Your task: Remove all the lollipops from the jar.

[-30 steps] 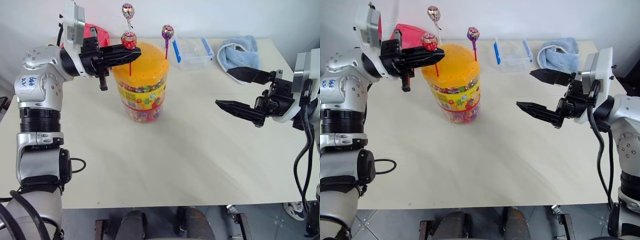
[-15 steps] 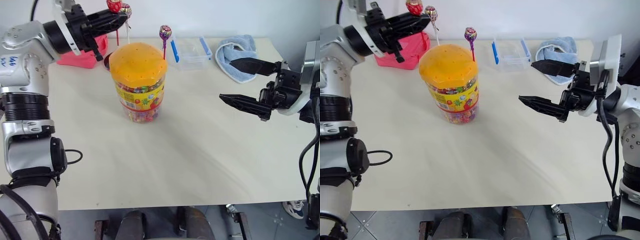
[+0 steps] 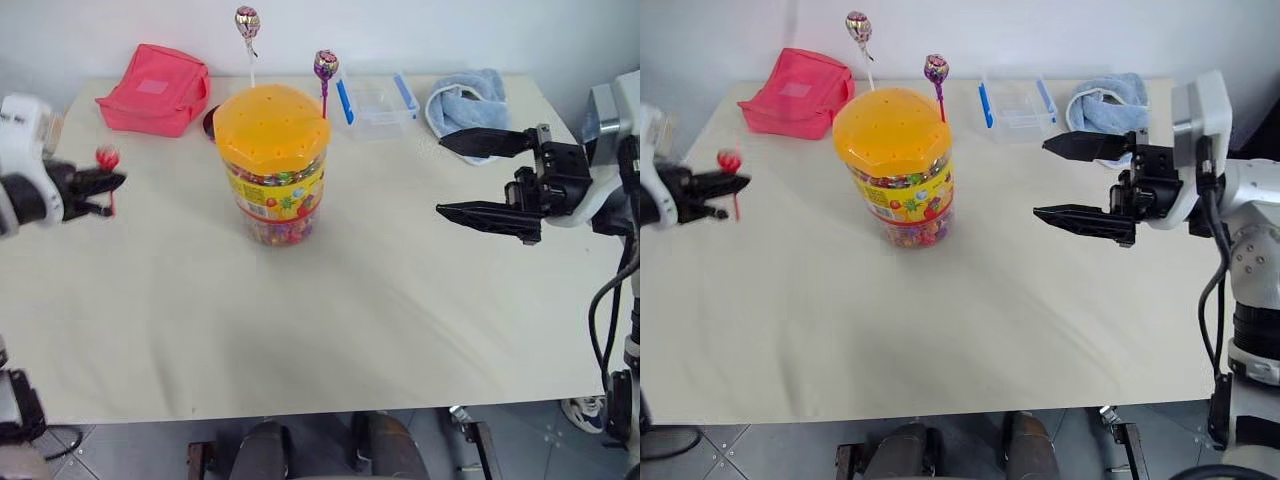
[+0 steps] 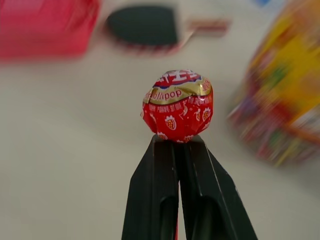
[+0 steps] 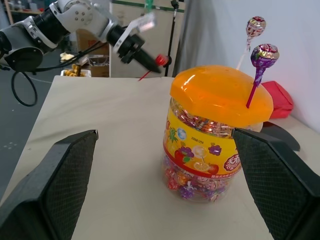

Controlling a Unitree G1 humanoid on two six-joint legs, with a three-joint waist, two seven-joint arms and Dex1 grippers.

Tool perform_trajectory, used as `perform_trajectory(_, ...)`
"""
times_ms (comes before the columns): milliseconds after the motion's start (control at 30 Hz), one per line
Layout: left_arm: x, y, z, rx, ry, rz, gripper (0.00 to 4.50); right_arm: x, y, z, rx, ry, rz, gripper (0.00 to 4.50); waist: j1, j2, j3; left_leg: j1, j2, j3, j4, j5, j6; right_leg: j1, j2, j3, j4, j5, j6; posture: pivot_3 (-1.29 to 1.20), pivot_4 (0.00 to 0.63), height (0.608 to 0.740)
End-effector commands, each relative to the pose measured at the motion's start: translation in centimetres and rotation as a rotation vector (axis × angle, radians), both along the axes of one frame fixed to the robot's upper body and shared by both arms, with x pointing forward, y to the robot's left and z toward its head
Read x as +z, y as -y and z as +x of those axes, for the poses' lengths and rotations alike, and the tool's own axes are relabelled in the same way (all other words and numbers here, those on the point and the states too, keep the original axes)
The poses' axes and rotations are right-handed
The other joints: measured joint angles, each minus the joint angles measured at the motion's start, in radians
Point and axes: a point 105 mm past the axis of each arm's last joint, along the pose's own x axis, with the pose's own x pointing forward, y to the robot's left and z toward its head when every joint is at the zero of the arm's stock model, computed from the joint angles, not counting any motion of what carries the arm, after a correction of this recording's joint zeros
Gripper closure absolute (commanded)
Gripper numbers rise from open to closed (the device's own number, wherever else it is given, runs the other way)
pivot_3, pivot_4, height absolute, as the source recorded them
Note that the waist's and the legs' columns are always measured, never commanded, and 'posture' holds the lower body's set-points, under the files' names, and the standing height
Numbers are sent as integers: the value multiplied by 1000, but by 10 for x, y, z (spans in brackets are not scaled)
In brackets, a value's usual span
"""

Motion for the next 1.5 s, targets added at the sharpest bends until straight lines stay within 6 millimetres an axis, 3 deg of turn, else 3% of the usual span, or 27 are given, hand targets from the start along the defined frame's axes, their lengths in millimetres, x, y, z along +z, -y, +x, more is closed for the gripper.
perform_trajectory(33, -20, -16, -13, 112, -106, 15, 4459, 6, -4, 0, 34, 48, -3, 0, -1, 0, 0, 0, 0, 0, 0, 0, 0, 0, 0, 0, 0, 0, 0, 0, 150, 740)
perform_trajectory(200, -59, -28, -21, 218, -257, -13, 4459, 4, -9, 2, 54, 49, 0, 0, 0, 0, 0, -1, 0, 0, 0, 0, 0, -1, 0, 0, 0, 0, 0, 0, 150, 740)
perform_trajectory(467, -78, -39, -29, 300, -402, -32, 4459, 2, -7, -1, 44, 44, -4, 0, -3, -1, 0, -1, 0, 3, -1, 0, 0, -4, 0, 3, 2, 0, 0, 0, 150, 740)
perform_trajectory(700, -74, -43, -30, 324, -444, -14, 2720, 2, -8, -1, 32, 50, -6, 0, -4, -1, -1, -2, 0, 6, -1, 0, 0, -7, 0, 5, 3, 0, 0, 0, 150, 740)
perform_trajectory(800, -58, -38, -27, 293, -414, 19, 1714, 3, -7, -2, 29, 52, -6, 0, -4, -1, -1, -2, 0, 7, -1, 0, 0, -8, 0, 6, 3, 0, 0, 0, 150, 740)
perform_trajectory(1000, 0, -13, -12, 180, -263, 68, 28, 4, -5, -1, 15, 66, -13, 0, 1, -3, -1, -3, 0, 7, 0, 0, 0, -8, 0, 6, 3, 0, 0, 0, 150, 740)
perform_trajectory(1067, 23, -2, -5, 123, -185, 77, 28, 6, -4, 0, 6, 77, -13, 0, 2, -3, -1, -3, 0, 7, 0, 0, 0, -8, 0, 6, 4, 0, 0, 0, 150, 740)
perform_trajectory(1200, 80, 38, 22, -138, 165, 91, 28, 13, -1, 2, -13, 103, -3, 0, 1, -3, -1, -3, 0, 8, 0, 0, 0, -9, 0, 6, 4, 0, 0, 0, 150, 740)
perform_trajectory(1333, 99, 63, 43, -306, 396, 110, 28, 14, -1, 3, -19, 117, 5, 0, -1, -3, -1, -3, -1, 8, 1, 0, 0, -9, 0, 7, 5, 0, 0, 0, 150, 740)
perform_trajectory(1500, 115, 96, 44, -603, 620, -29, 28, 17, 2, -3, -32, 131, 16, 0, -4, -3, -1, -3, -1, 9, 1, 0, 0, -9, 1, 6, 4, 0, 0, 0, 150, 740)
